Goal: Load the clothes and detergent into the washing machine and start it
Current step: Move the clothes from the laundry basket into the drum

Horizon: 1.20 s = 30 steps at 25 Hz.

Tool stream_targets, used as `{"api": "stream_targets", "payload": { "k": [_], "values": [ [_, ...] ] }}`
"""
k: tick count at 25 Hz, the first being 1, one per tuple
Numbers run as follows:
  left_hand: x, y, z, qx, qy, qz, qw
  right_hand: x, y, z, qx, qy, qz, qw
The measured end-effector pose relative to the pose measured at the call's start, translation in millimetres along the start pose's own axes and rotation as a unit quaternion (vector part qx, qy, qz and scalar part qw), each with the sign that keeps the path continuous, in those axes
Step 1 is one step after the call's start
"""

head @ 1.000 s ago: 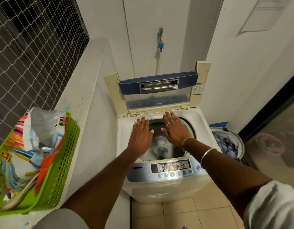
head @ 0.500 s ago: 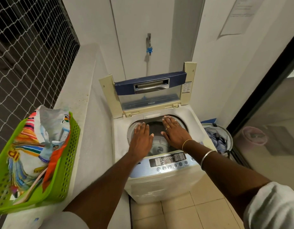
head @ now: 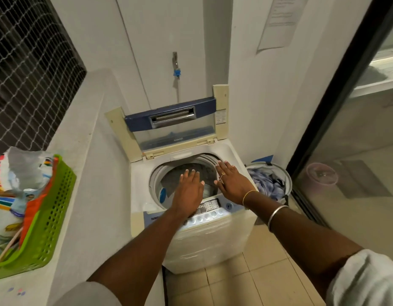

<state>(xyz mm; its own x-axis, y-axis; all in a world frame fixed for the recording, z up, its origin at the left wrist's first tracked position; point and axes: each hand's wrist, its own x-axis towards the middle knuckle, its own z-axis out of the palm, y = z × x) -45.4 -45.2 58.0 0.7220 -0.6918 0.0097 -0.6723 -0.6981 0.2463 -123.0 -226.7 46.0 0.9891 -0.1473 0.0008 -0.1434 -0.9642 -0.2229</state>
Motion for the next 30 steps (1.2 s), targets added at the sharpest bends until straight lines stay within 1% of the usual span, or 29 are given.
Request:
{"api": "stream_targets", "payload": {
  "k": [7,11,15,22,27,30],
  "values": [
    [3.4,116.6,23.9,0.013,-0.009,0.026,1.000,-70.5,87.3,-22.6,0.005,-0.002,0.018,1.000],
    [10.1,175.2,31.4,-0.035,-0.014,0.011,0.999,-102.4,140.3,-39.6,0.009,-0.011,0.029,0.999],
    [20.9,220.8,36.1,-0.057,-0.021,0.027,0.998,-115.5,181.6,-54.8,0.006,-0.004,0.040,0.999],
    [73.0,242.4,56.0,-0.053,-0.043,0.044,0.997,-93.2,230.3,-48.1,0.017,-0.026,0.063,0.998],
    [129.3,240.3,79.7,-0.068,-0.047,0.052,0.995,-55.3,267.4,-35.6,0.010,-0.042,0.082,0.996],
    [161.2,230.3,91.7,-0.085,-0.070,0.047,0.993,-28.5,286.4,-28.1,0.001,-0.053,0.089,0.995]
  ]
}}
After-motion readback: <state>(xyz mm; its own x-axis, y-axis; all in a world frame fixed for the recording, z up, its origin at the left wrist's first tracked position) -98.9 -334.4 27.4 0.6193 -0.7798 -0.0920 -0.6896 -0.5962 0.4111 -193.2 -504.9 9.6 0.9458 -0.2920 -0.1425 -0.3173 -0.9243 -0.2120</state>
